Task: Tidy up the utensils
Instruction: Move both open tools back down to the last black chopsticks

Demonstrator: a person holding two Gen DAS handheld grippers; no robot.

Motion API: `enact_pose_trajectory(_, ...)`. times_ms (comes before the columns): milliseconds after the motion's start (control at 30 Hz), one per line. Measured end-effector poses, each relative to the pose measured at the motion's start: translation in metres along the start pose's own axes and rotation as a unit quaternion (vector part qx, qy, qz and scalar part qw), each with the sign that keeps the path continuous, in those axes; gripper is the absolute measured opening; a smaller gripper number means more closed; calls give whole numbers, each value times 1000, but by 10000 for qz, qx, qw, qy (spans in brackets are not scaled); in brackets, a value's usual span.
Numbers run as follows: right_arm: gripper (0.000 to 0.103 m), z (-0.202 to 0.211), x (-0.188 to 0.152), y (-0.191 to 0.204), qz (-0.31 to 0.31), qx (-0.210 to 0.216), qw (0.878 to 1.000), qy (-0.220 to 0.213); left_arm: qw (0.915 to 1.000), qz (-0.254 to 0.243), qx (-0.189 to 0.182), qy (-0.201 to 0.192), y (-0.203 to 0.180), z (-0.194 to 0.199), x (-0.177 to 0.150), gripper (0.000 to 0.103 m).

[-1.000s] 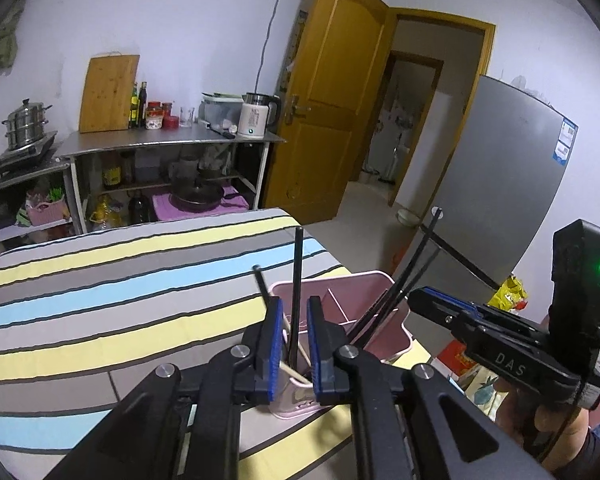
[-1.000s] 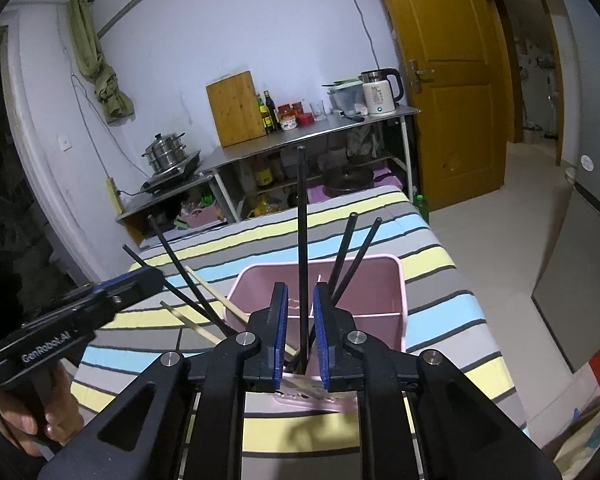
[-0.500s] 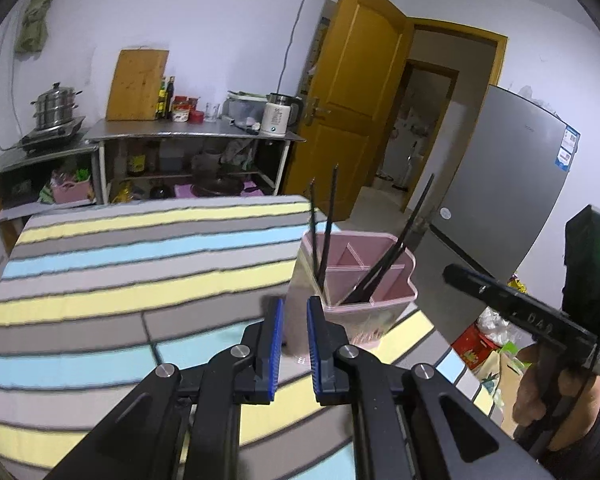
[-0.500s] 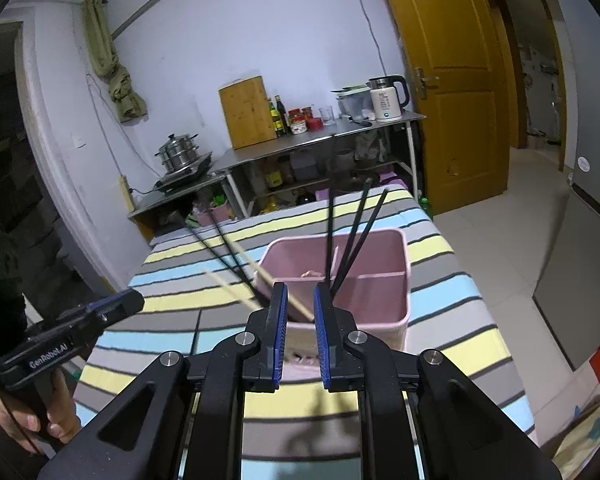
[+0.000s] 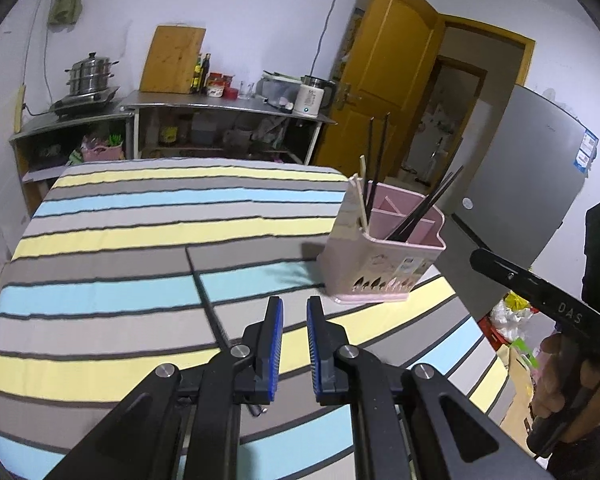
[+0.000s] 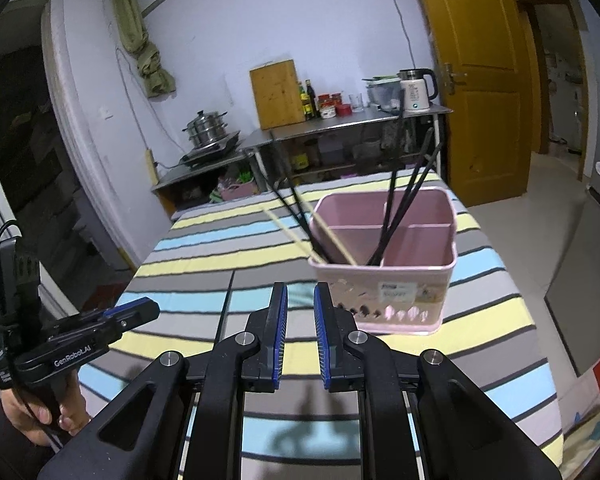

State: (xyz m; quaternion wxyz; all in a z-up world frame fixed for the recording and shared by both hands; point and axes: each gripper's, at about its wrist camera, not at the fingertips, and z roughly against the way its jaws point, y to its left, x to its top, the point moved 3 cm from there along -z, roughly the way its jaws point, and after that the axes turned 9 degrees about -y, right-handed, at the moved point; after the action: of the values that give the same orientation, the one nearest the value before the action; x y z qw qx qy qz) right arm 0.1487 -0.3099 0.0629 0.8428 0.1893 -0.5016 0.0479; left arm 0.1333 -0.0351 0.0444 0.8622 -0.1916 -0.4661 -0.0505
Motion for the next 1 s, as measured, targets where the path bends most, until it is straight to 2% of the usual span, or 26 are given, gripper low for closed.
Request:
enact_pose_trajectory(567, 14, -46, -38, 36, 161, 447, 9967, 665, 9970, 427, 459, 452, 50, -28, -36, 11)
enact_pose_trajectory(733, 14, -64, -50, 42, 206, 538, 9943, 899, 9951, 518, 587, 610, 68, -51, -41, 11)
enact_pose_trajectory(867, 14, -77, -58, 42, 225, 557, 9927, 1049, 9932, 583, 690, 734, 81, -75, -42, 19)
enact_pose_trajectory(1000, 14, -87, -64, 41, 227, 563, 9913, 1167, 9924, 647, 704, 778, 88, -99, -38, 19)
